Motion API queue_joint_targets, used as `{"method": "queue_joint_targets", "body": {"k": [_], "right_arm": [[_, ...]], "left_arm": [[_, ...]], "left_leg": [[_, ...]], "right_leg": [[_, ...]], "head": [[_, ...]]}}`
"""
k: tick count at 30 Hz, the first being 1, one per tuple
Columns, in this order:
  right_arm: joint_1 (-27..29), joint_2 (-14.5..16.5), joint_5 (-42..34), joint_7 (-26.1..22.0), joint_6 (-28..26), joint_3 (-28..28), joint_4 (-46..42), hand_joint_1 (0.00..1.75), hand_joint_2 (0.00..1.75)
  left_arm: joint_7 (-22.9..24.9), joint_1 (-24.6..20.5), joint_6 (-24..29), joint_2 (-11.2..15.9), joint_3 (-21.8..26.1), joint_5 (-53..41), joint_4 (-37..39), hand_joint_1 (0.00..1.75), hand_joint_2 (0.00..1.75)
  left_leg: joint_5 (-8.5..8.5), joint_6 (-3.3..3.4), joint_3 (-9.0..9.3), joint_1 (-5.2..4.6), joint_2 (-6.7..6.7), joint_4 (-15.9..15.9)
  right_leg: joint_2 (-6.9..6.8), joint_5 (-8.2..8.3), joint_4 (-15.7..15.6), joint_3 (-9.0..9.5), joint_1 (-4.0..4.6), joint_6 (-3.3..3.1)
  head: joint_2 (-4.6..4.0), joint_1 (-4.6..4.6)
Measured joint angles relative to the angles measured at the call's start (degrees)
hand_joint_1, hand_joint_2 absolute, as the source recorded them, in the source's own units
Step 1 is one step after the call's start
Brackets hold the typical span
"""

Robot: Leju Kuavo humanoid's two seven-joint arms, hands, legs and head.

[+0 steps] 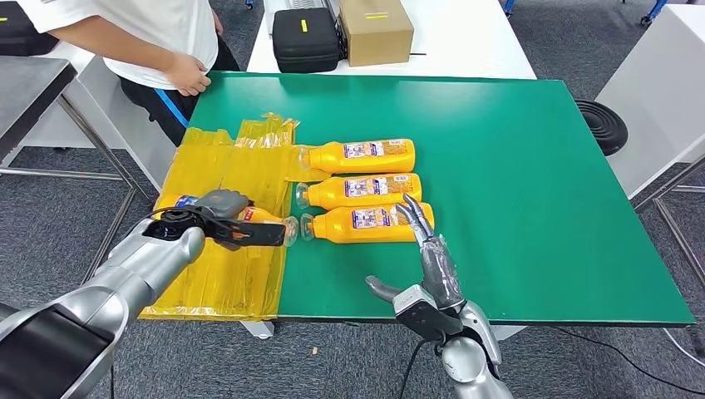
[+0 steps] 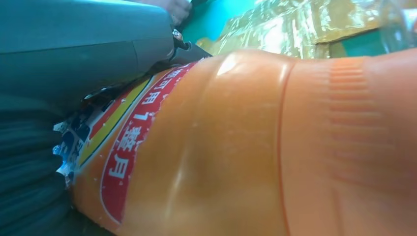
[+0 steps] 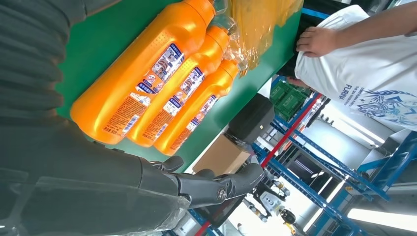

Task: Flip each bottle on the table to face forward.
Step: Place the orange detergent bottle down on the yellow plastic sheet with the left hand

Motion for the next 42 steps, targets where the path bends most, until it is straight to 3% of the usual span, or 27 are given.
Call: {"method": "queue_joint_targets", "body": {"k": [13,27,31,36,42], "right_arm": [[-1.75,-0.01,0.04,0.11,0.02,0.32,1.8,0.0,1.75],[-3.18,-0.02,0.02,0.11,0.07,0.77,4.51,0.0,1.75],[-3.38,-0.02,-0.09,0.07,0.07,0.94,5.08,0.0,1.75],[-3.39,-0.02,-0.38,-0.59,0.05,1.17,6.01,0.0,1.75],[-3.94,-0.02,-0.6,-0.73,0.04,1.89,7.54,0.0,1.75]], "left_arm": [[0.59,0.33,-1.73,0.12,3.86,2.05,1.95,1.75,1.75],[0.69,0.46,-1.64,0.54,4.12,1.9,2.89,1.71,1.75],[0.7,0.81,-1.17,0.73,4.14,1.43,2.97,1.54,1.75],[0.85,2.01,0.33,1.08,4.12,0.72,2.98,0.74,1.75],[1.46,2.79,0.9,1.11,4.12,0.15,3.03,0.38,1.75]], "left_leg": [[0.0,0.0,-0.03,0.0,-0.01,0.0],[0.0,0.0,-0.02,0.0,-0.03,0.0],[0.0,0.0,-0.02,0.0,-0.03,0.0],[-0.01,0.0,0.04,0.0,-0.03,-0.01],[-0.03,-0.01,0.28,0.0,-0.05,-0.04]], "right_leg": [[0.0,0.0,0.01,0.0,0.0,0.0],[-0.01,0.0,0.01,0.02,0.0,0.0],[-0.01,0.0,0.01,0.02,0.0,0.0],[-0.01,0.0,0.01,0.07,0.0,0.0],[-0.02,-0.03,-0.01,0.32,0.0,-0.02]], "head": [[0.0,-0.01],[0.0,0.0],[0.0,-0.01],[0.0,-0.01],[0.0,-0.01]]}}
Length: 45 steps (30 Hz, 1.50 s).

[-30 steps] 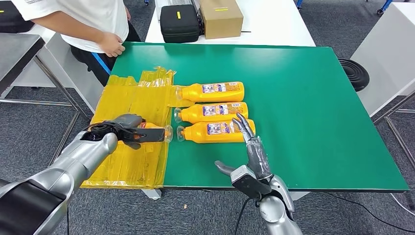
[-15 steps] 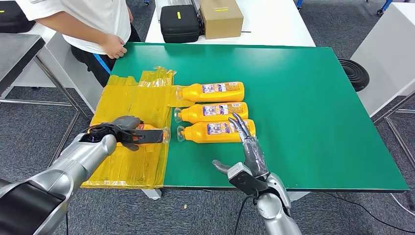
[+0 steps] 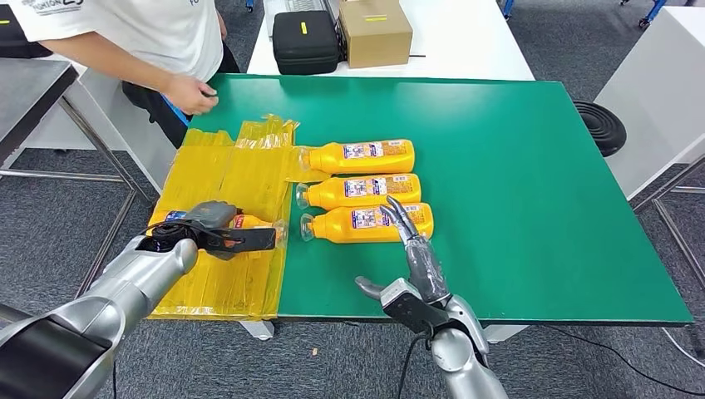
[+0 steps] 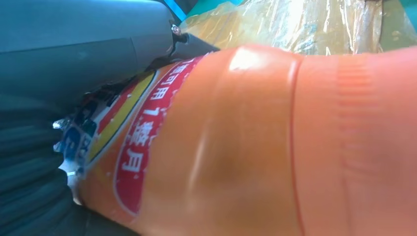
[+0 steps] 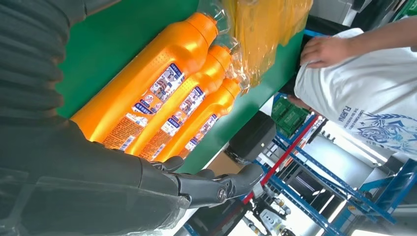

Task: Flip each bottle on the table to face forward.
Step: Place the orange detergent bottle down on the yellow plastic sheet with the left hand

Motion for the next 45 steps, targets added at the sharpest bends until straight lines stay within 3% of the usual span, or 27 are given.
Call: {"method": "queue_joint_targets", "body": {"k": [12,26,45], "right_arm": [[-1.71,0.02,-0.39,-0.21,0.02,0.71,2.6,0.0,1.75],[-2.75,0.16,-0.52,-0.21,0.22,1.59,4.31,0.0,1.75],[-2.75,0.17,-0.52,-0.21,0.22,1.6,4.63,0.0,1.75]], "left_arm": [[-0.08,0.94,0.37,0.18,0.75,0.01,0.24,0.0,1.75],[-3.85,-0.1,-3.78,1.77,1.97,0.59,0.22,0.0,1.75],[-3.97,-0.13,-3.82,2.21,2.32,0.69,0.22,0.0,1.75]], "left_leg": [[0.02,0.01,0.31,-0.01,-0.06,0.0],[0.02,0.01,0.38,0.0,-0.04,0.0],[0.02,0.0,0.38,0.0,-0.04,0.0]], "right_leg": [[-0.1,0.0,0.0,0.38,0.0,0.0],[-0.09,0.0,0.0,0.38,0.0,0.0],[-0.09,0.0,0.0,0.37,0.0,0.0]], "head": [[0.0,0.0],[0.0,0.0],[0.0,0.01]]}}
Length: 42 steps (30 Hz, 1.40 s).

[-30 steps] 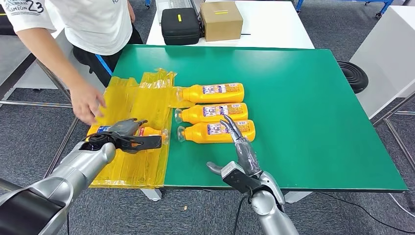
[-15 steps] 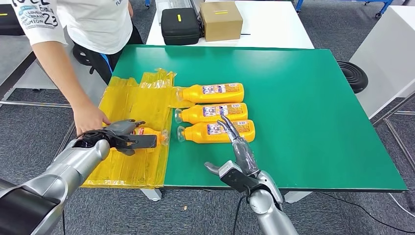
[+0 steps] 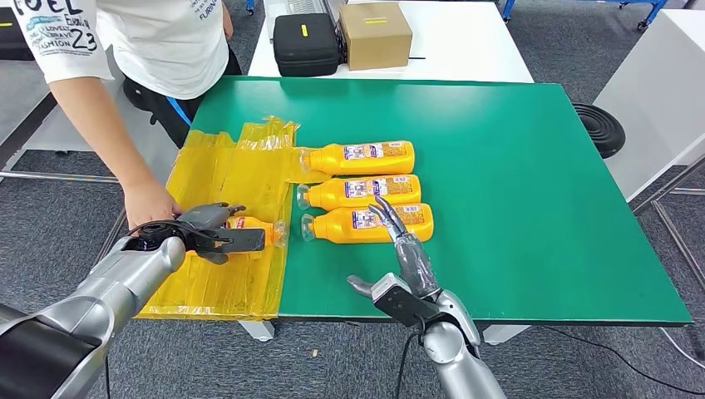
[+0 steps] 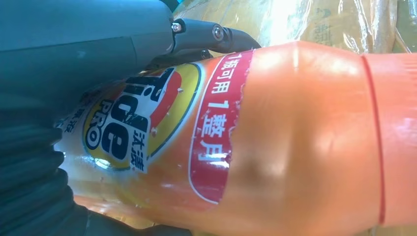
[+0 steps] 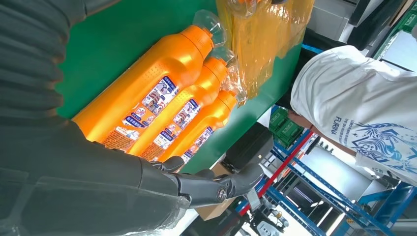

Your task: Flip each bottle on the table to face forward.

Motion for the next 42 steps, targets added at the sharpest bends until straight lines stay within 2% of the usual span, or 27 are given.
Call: {"method": "queue_joint_targets", "body": {"k": [4,14,19,29,36,42], "right_arm": [[0.05,-0.01,0.0,0.0,-0.01,0.0,0.0,0.0,1.75],[1.13,-0.02,-0.11,0.05,-0.33,-0.01,-0.23,0.0,1.75],[2.0,-0.02,-0.11,0.28,-0.52,-0.24,-0.99,0.0,1.75],[3.41,-0.02,0.12,0.28,-0.79,-0.74,-2.03,0.0,1.75],[3.75,-0.02,0.25,0.28,-0.81,-1.28,-2.39,0.0,1.75],[3.84,-0.02,0.26,0.28,-0.81,-1.58,-2.5,0.0,1.75]], "left_arm": [[-1.25,-0.25,-0.74,0.27,0.01,0.05,-0.01,0.0,1.75],[-7.61,-3.63,-7.16,2.36,-0.02,0.45,-0.48,0.0,1.75],[-12.89,-5.6,-11.06,2.82,-0.94,-0.66,-1.1,0.0,1.75],[-16.33,-7.31,-12.47,4.83,-1.81,0.47,-3.17,0.0,1.75],[-20.71,-8.14,-15.11,6.31,-2.21,3.51,-4.47,0.0,1.75],[-21.26,-8.84,-15.54,6.91,-2.59,4.05,-5.05,0.0,1.75]], "left_leg": [[0.01,0.0,0.01,0.0,0.01,0.0],[0.05,-0.02,-0.17,0.03,0.03,0.01],[0.05,-0.02,-0.31,0.03,0.02,0.02],[0.05,-0.02,-0.31,0.04,0.04,0.02],[0.05,-0.02,-0.33,0.03,0.03,0.02],[0.05,-0.02,-0.33,0.02,0.03,0.02]], "right_leg": [[0.0,0.0,0.0,0.0,0.0,0.0],[0.0,0.01,0.01,-0.2,0.01,0.0],[0.0,0.01,0.01,-0.31,0.01,0.0],[0.01,0.01,0.01,-0.35,0.02,0.0],[0.01,0.01,0.01,-0.35,0.0,0.0],[0.01,0.01,0.01,-0.35,0.0,0.0]], "head": [[0.0,-0.01],[0.0,0.01],[0.0,0.01],[0.0,0.0],[0.0,0.01],[0.0,0.01]]}}
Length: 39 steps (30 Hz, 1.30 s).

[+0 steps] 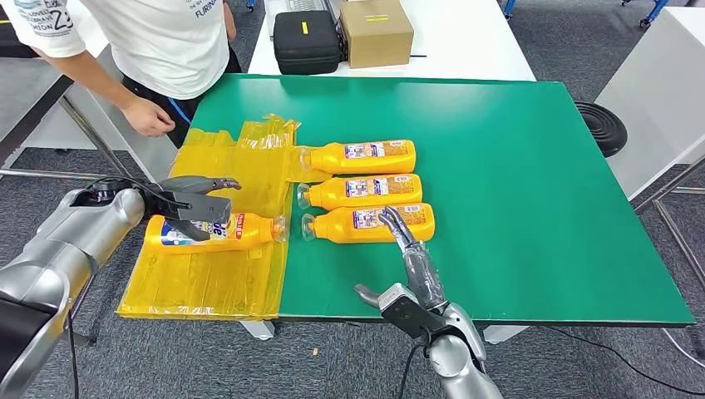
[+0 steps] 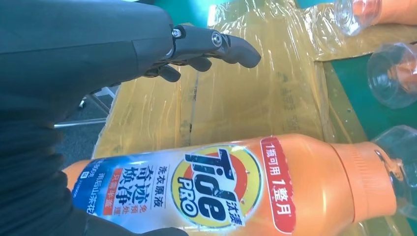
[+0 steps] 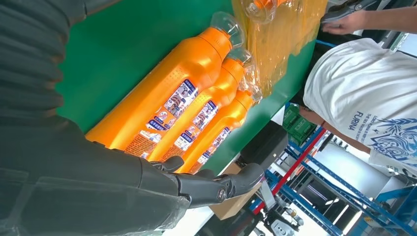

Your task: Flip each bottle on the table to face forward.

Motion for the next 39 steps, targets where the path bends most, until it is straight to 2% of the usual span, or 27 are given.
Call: {"method": "queue_joint_targets", "body": {"k": [4,7,10,13,17,21,25,32,39], "right_arm": [[0.05,0.0,0.08,0.0,0.0,-0.05,-0.14,0.0,1.75],[0.06,-0.01,0.98,0.19,-0.1,-0.09,-0.28,0.0,1.75],[-0.03,-0.09,3.37,1.4,-0.84,-0.28,-0.55,0.0,1.75],[-0.5,-0.31,7.68,3.87,-2.26,-1.18,-0.91,0.0,1.75],[-2.47,-1.23,15.47,7.57,-5.07,-3.0,-0.71,0.0,1.75],[-5.41,-2.72,19.76,9.71,-7.43,-5.31,1.06,0.0,1.75],[-7.32,-4.09,21.77,10.56,-8.41,-7.22,2.97,0.0,1.75],[-9.61,-5.45,23.67,11.4,-8.86,-8.16,6.01,0.0,1.75],[-9.94,-5.56,23.77,11.43,-8.9,-8.21,6.41,0.0,1.75]], "left_arm": [[-1.4,-0.13,-0.17,0.15,-0.03,2.23,-0.31,0.0,1.75],[-5.23,0.29,-0.2,0.27,1.19,8.01,-1.15,0.0,1.75],[-9.47,2.92,2.92,0.26,4.26,16.6,-3.63,0.0,1.75],[-11.21,8.97,10.21,-0.82,9.54,25.98,-8.62,0.0,1.75],[-11.54,21.1,19.95,-4.43,17.74,33.12,-19.98,0.0,1.75],[-11.61,32.37,24.97,-9.32,23.55,35.45,-31.76,0.0,1.75],[-11.61,39.35,26.47,-13.35,27.19,36.65,-40.63,0.0,1.75],[-11.6,44.1,29.48,-16.26,30.39,40.24,-47.98,0.0,1.75],[-11.59,44.45,29.86,-16.42,30.46,40.54,-48.46,0.0,1.75]], "left_leg": [[0.0,0.0,0.0,0.0,0.0,0.0],[0.0,0.0,-0.02,0.0,0.0,0.0],[-0.01,0.0,-0.02,-0.02,0.01,0.0],[-0.03,0.0,-0.01,-0.06,0.04,0.0],[-0.07,0.03,-0.03,-0.12,0.06,0.0],[-0.09,0.07,-0.1,-0.14,0.06,0.01],[-0.11,0.1,-0.14,-0.16,0.05,0.01],[-0.11,0.09,-0.15,-0.06,0.05,0.0],[-0.11,0.09,-0.16,-0.06,0.05,0.0]], "right_leg": [[0.0,0.0,0.0,0.0,0.0,0.0],[0.0,0.0,0.0,0.0,0.0,0.0],[0.01,0.0,-0.01,0.0,-0.02,0.0],[0.04,-0.01,-0.02,-0.02,-0.04,0.0],[0.1,-0.02,-0.04,-0.06,-0.12,0.01],[0.1,-0.02,-0.08,-0.11,-0.19,0.02],[0.09,-0.01,-0.1,-0.12,-0.17,0.03],[0.09,-0.01,-0.06,-0.11,-0.02,0.02],[0.09,-0.01,-0.05,-0.11,-0.02,0.02]], "head": [[0.0,-0.01],[0.0,-0.01],[0.0,-0.01],[0.0,0.0],[0.0,-0.02],[0.0,-0.01],[0.0,-0.01],[0.0,-0.03],[0.0,-0.03]]}}
